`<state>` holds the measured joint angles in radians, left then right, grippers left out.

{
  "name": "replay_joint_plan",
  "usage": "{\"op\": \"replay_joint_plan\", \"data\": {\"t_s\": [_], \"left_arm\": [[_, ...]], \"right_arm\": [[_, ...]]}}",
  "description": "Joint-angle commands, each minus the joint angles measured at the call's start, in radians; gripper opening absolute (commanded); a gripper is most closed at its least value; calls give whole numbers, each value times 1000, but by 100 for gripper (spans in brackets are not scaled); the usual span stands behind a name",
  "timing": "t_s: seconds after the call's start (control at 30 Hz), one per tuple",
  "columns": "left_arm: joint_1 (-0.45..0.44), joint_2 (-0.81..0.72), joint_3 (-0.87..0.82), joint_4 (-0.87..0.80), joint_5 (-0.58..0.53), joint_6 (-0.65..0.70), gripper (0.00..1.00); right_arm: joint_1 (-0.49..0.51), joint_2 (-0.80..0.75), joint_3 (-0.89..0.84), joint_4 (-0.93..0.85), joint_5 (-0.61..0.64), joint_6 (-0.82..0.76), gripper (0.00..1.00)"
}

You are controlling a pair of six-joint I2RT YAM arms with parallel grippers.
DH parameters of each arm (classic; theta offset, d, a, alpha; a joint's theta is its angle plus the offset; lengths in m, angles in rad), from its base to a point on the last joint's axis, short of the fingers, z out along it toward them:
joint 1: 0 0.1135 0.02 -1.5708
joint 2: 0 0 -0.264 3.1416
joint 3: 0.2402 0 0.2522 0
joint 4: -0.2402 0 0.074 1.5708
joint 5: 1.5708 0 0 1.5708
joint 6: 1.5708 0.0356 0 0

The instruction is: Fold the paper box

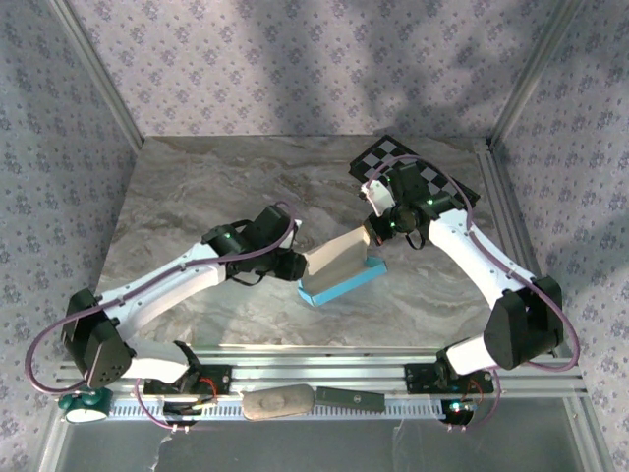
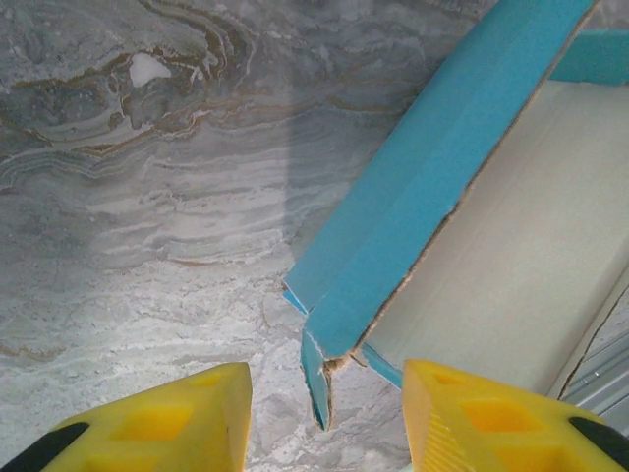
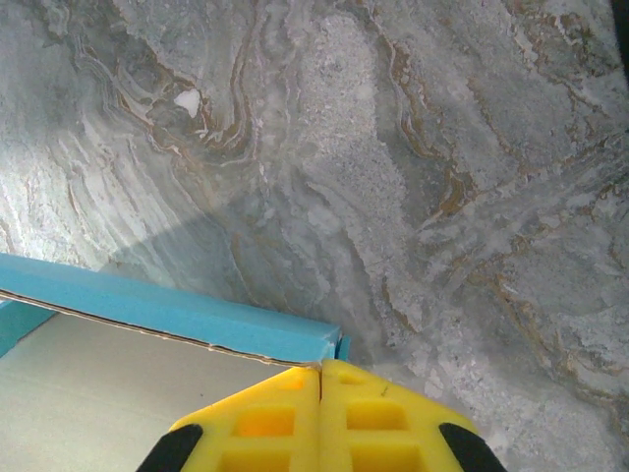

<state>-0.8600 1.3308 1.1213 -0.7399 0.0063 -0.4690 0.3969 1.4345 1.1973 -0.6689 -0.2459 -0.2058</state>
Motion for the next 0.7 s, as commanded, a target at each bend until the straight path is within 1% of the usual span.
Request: {"op": "replay_joint_plan", "data": {"t_s": [0.0,0.03,0.1,0.2,0.23,0.3,0.37,0.47,0.5,0.53,0.57,0.63,0.67], "left_arm": [[-74,-60,59,-10,-31,-3,44],[-110,-64,74,-24,-53,-3,42],[-209,-73,103,-51,-87,0,34],[-369,-85,92,7,-61,-12,26],[-413,-81,85,25,-65,-31,24],[-480,-69,65,39,-106,-86,24],[-496,-53,17,99,-111,-150,27],[-503,-31,-29,150,-211,-234,28],[-503,-35,-43,174,-252,-257,31],[-503,-38,-52,201,-282,-269,36],[-503,-33,-55,221,-300,-269,38],[-500,7,-38,231,-339,-249,41],[-497,34,-28,227,-348,-236,41]], "right_arm": [[-3,-23,-40,-3,11,10,0],[-5,-25,-44,0,11,10,0],[-5,-25,-53,6,14,9,0],[-8,-29,-60,7,15,8,0],[-10,-33,-63,9,14,7,0],[-13,-36,-64,7,14,6,0],[-14,-39,-64,5,14,8,0],[-13,-40,-60,-3,13,9,0],[-13,-41,-60,-6,14,9,0],[-13,-40,-57,-9,18,11,0],[-13,-41,-55,-13,20,12,0],[-13,-40,-53,-15,18,13,0],[-13,-40,-52,-15,16,14,0]]}}
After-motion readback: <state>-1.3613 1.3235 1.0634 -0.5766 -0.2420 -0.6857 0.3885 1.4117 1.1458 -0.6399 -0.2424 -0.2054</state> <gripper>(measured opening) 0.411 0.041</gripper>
